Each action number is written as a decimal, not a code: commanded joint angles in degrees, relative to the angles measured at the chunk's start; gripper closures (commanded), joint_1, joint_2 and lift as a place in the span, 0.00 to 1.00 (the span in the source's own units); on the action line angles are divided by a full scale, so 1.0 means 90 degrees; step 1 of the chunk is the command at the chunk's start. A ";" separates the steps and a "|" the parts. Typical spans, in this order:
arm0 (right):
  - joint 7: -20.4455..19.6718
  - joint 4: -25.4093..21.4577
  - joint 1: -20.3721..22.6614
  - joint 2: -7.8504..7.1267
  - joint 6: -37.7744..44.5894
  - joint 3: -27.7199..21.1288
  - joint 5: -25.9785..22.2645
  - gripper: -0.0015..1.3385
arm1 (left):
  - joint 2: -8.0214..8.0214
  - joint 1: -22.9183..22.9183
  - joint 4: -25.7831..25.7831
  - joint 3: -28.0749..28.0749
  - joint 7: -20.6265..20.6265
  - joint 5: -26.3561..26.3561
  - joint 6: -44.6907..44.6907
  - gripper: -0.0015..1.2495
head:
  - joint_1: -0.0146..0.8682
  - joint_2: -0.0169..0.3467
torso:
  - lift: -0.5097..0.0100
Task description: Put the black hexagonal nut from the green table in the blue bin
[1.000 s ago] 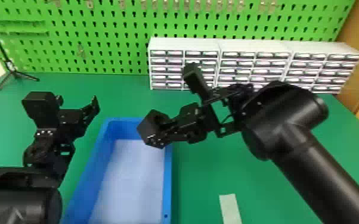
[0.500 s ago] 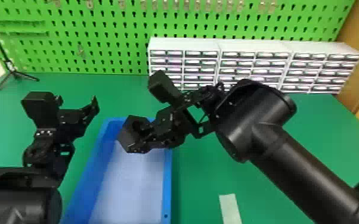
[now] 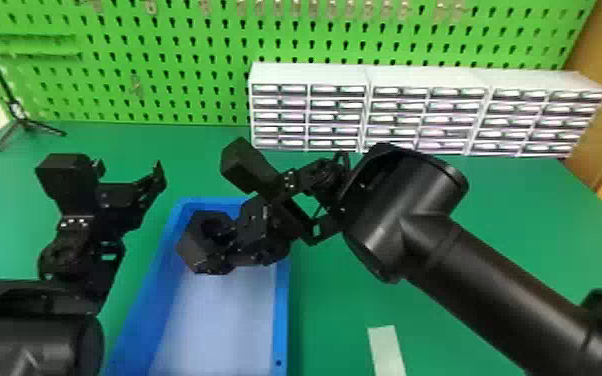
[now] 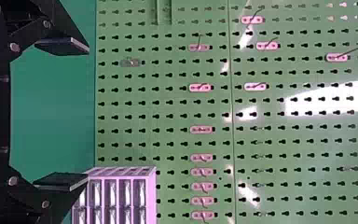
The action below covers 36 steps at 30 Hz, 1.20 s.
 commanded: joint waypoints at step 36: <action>-0.0087 0.0031 -0.0078 -0.0071 -0.0011 -0.0079 0.0082 0.08 | 0.0059 -0.0030 0.0000 -0.0021 0.0000 0.0039 -0.0031 0.24 | 0.79 0.12 | 0.80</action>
